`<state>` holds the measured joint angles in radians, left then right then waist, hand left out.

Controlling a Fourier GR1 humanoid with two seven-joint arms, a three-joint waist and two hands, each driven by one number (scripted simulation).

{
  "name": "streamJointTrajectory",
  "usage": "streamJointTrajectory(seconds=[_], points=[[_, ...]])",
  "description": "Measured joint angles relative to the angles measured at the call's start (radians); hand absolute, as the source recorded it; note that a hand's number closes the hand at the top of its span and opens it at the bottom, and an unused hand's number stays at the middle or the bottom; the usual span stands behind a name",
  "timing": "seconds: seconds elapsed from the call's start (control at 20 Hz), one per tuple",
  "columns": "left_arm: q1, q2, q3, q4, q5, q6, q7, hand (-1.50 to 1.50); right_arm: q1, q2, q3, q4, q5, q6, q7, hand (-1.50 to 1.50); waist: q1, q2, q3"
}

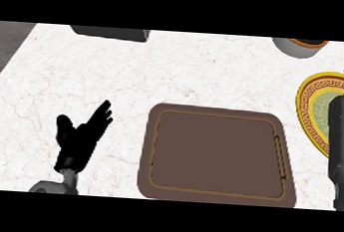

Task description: Pick the can from the tray and place it in the plate

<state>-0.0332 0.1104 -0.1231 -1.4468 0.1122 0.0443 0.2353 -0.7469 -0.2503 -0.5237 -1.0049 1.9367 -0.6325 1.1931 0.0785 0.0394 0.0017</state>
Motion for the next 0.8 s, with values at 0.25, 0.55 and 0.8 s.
streamJointTrajectory(seconds=[0.25,0.55,0.8], points=[[0.006,-0.012,0.004,0.01,-0.002,0.015,-0.003,0.0,0.06,0.03,-0.109,-0.026,0.116,-0.074,0.012,1.5,-0.021,-0.009,0.001],[0.019,-0.001,0.016,0.007,0.004,0.01,-0.002,0.0,0.111,0.049,-0.244,-0.014,0.171,-0.195,-0.005,1.5,-0.032,-0.017,0.002],[0.031,0.007,0.024,0.009,0.007,0.0,-0.013,0.0,0.125,0.063,-0.359,0.022,0.164,-0.283,-0.016,1.5,-0.038,-0.021,0.002]])
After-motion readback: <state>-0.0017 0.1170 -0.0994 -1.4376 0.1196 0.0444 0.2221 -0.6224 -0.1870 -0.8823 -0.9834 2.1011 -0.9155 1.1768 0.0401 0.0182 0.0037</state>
